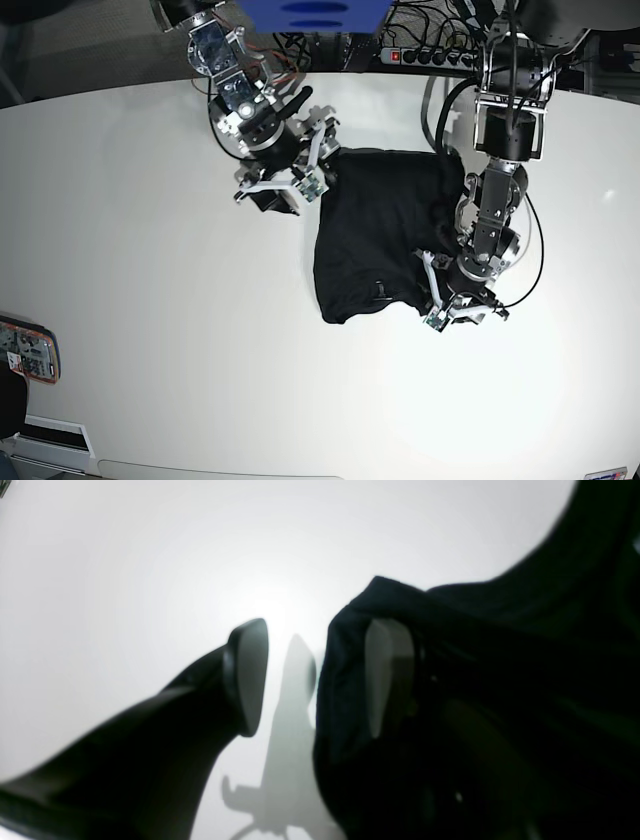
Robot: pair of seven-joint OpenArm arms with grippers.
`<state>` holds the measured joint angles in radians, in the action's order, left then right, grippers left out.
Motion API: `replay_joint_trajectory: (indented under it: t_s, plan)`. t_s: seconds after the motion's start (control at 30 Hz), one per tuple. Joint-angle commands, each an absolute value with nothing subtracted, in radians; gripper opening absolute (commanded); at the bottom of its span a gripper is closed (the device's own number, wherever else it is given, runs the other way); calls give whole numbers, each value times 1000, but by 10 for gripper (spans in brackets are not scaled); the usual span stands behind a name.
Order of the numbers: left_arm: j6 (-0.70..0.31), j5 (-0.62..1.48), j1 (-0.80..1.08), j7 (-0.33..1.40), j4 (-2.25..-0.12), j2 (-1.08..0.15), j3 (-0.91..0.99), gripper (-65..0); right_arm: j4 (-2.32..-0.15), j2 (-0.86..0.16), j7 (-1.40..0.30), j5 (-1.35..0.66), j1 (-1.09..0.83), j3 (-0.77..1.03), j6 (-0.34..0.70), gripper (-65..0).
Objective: Fold the T-shirt properly
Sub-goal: 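Lay the bundle flat and open both grippers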
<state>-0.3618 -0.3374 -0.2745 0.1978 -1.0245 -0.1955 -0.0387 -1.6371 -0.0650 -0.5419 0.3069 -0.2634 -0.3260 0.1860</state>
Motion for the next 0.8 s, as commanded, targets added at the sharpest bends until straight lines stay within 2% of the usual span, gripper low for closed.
replay_joint_trajectory:
  t_s: [0.0,0.3,0.6,0.77]
  plan:
    - [-383,-351,-286,239,-1013,-186,-42,-350,-1655,-58,-529,298,-260,-348,196,-211]
    - [-383,-344,-254,237,-1064,-209,-36,-350,-1659,-61,-529,298,-259,-318,196,-211]
    - [-383,-343,16,242,-1504,-255,159,-350,-1785,-61,-527,298,-259,-189,196,-211]
    - [-383,-341,64,242,-1586,-300,188,-350,-1842,-61,-529,298,-257,-177,196,-211]
